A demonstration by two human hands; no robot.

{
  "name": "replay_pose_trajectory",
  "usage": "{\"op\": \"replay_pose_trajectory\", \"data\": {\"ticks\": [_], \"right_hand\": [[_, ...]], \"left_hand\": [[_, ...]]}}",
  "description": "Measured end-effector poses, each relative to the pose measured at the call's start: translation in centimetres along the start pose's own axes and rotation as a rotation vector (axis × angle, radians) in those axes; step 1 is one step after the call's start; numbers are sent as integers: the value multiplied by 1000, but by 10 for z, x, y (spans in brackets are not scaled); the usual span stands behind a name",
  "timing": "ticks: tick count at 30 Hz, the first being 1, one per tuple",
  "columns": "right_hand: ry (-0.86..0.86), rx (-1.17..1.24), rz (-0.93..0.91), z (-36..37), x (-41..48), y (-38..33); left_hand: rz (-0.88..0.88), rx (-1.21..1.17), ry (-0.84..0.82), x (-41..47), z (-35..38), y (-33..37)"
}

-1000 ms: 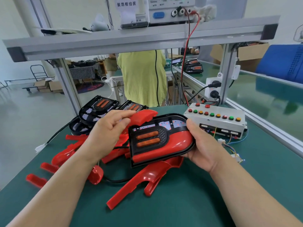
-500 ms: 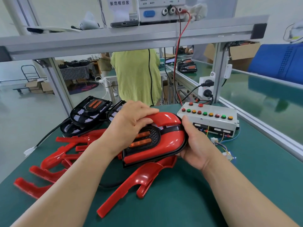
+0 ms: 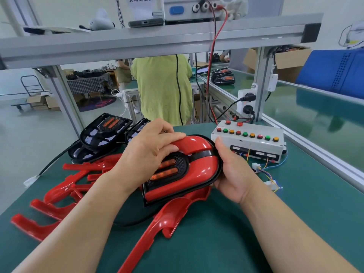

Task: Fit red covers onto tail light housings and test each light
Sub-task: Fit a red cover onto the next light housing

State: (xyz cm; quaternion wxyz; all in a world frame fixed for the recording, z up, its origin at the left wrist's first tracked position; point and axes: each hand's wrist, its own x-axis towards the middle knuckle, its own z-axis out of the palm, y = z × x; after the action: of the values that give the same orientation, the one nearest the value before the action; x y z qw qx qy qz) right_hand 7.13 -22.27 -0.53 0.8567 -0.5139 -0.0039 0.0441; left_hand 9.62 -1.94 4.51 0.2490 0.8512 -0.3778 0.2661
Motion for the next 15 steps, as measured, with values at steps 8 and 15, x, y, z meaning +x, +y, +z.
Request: {"op": "replay_pose_trajectory", "data": {"ticks": [8,15], "right_hand": [[12,-22,-3,0,-1,0],[17,-22,8,0,-3,-3]], "left_hand": [[16,0,-19,-1,2,2],[7,-34,8,-4,7,0]]}}
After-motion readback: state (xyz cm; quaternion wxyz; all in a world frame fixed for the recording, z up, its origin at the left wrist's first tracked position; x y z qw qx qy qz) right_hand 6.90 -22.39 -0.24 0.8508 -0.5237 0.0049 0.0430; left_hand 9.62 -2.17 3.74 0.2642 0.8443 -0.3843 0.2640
